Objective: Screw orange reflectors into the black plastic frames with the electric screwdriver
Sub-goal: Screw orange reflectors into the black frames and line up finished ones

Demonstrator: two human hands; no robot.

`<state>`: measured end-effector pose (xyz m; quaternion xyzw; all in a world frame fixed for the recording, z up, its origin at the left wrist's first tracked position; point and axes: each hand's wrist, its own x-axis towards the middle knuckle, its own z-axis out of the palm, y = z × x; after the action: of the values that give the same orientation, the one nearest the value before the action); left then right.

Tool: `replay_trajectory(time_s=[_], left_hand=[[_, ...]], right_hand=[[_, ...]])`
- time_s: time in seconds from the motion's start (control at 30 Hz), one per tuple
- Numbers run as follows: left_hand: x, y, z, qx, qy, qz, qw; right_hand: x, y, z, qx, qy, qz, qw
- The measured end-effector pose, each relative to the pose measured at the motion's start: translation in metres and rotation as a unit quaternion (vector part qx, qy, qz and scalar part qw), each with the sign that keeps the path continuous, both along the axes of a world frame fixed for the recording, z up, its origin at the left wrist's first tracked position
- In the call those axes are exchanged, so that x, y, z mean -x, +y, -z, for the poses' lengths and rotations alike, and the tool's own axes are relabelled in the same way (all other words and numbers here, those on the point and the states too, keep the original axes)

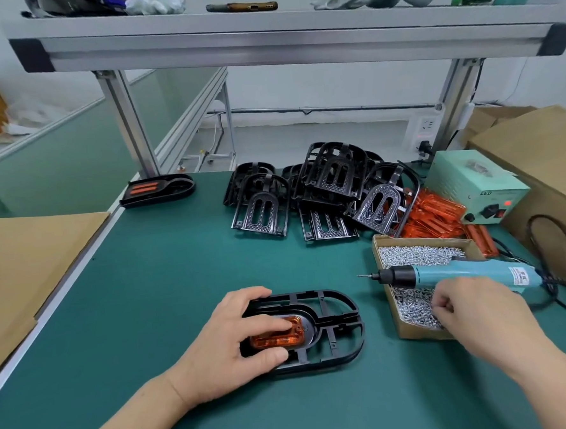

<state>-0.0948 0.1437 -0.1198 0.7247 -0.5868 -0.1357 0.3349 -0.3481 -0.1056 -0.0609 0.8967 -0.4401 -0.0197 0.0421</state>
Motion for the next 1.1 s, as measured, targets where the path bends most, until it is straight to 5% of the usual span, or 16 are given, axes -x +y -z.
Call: replay_trajectory(time_s=[0.3,0.5,0.67,0.77,0.83,0.9,0.97,1.1], left_hand=[[0.001,-0.002,-0.013,0.003,0.055,-0.016,0.998],[0.0,-0.003,-0.024,0.023,0.064,-0.058,0.996],[0.007,-0.013,-0.033,0.087,0.057,-0.093,0.99],[0.015,-0.02,-0.039,0.112,0.058,-0.087,0.988],[0.018,-0.024,-0.043,0.121,0.069,-0.078,0.987],[0.022,-0.026,-0.047,0.132,0.092,-0.072,0.984],[0.026,-0.029,-0.05,0.148,0.11,-0.069,0.98],[0.035,-0.036,-0.054,0.191,0.157,-0.061,0.967]], right_hand=[[0.0,-0.002,0.005,-0.017,-0.053,0.01,0.998],[0.007,0.005,0.004,-0.011,-0.177,0.018,0.984],[-0.008,0.017,0.003,-0.062,-0.395,-0.007,0.917],[-0.023,0.019,0.003,-0.129,-0.434,0.009,0.892],[-0.031,0.019,-0.001,-0.272,-0.529,0.053,0.802],[-0.04,0.029,-0.008,-0.46,-0.614,0.081,0.636],[-0.053,0.048,-0.012,-0.596,-0.612,0.091,0.511],[-0.081,0.09,-0.015,-0.731,-0.557,0.11,0.379]])
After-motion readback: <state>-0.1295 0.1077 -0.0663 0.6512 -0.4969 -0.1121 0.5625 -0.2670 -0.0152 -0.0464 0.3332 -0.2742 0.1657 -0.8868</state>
